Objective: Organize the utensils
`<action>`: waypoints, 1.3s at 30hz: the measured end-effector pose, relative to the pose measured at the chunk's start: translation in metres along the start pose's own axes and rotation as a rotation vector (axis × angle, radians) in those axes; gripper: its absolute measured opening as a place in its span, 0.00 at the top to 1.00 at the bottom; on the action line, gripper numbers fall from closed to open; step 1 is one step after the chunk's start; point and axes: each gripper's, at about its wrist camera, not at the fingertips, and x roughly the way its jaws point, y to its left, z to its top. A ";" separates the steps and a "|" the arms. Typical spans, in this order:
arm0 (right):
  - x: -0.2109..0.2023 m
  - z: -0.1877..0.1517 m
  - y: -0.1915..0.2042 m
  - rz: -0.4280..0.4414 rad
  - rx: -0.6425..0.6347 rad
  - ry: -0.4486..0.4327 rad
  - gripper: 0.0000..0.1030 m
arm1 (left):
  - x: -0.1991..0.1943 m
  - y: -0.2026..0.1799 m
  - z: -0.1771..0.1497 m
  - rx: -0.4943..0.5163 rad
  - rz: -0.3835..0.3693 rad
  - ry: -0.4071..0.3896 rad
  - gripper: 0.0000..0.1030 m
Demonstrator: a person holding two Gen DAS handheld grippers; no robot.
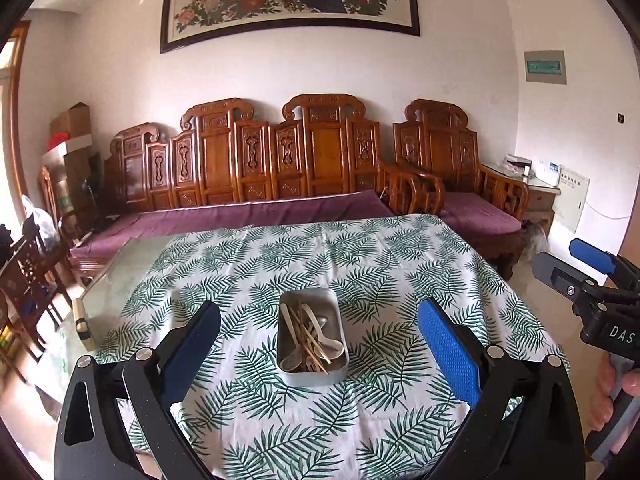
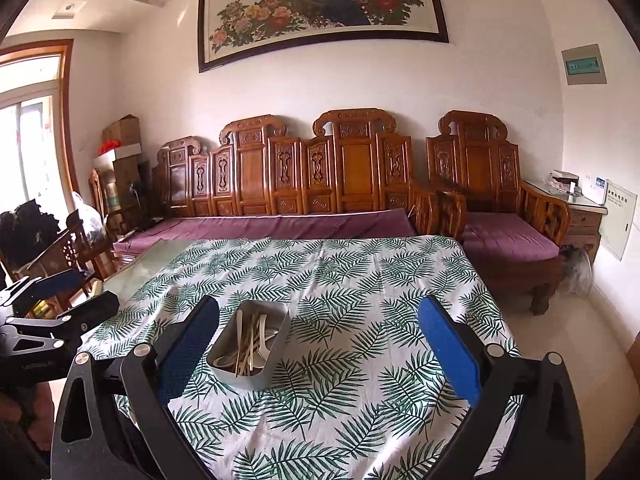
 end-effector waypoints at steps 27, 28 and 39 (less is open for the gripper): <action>-0.002 -0.004 -0.004 0.001 0.007 0.006 0.03 | 0.000 -0.001 -0.008 -0.020 0.004 -0.003 0.08; -0.002 -0.004 -0.004 0.001 0.007 0.006 0.03 | 0.000 -0.001 -0.008 -0.022 0.003 -0.004 0.08; -0.002 -0.004 -0.004 0.001 0.007 0.006 0.03 | -0.001 0.000 -0.008 -0.027 0.001 -0.009 0.08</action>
